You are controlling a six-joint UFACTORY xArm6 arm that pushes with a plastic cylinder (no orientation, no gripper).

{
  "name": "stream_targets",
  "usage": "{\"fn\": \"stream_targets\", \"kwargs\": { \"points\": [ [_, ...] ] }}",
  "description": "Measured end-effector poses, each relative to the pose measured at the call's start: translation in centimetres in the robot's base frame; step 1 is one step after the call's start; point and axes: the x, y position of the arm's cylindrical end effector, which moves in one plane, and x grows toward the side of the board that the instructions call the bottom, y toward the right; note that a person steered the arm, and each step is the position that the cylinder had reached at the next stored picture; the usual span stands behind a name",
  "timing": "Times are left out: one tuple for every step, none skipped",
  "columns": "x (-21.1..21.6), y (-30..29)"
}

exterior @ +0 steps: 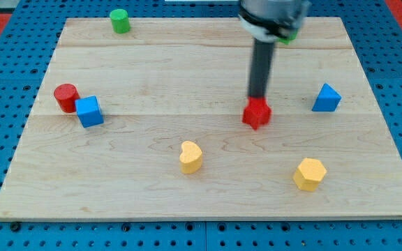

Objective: Move your arm to the bottom right

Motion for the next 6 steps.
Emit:
{"fn": "stream_targets", "kwargs": {
  "points": [
    [0.8,3.1],
    [0.8,3.2],
    [5.0,7.9],
    [9.7,14.3],
    [16.9,16.1],
    [18.3,12.7]
  ]
}}
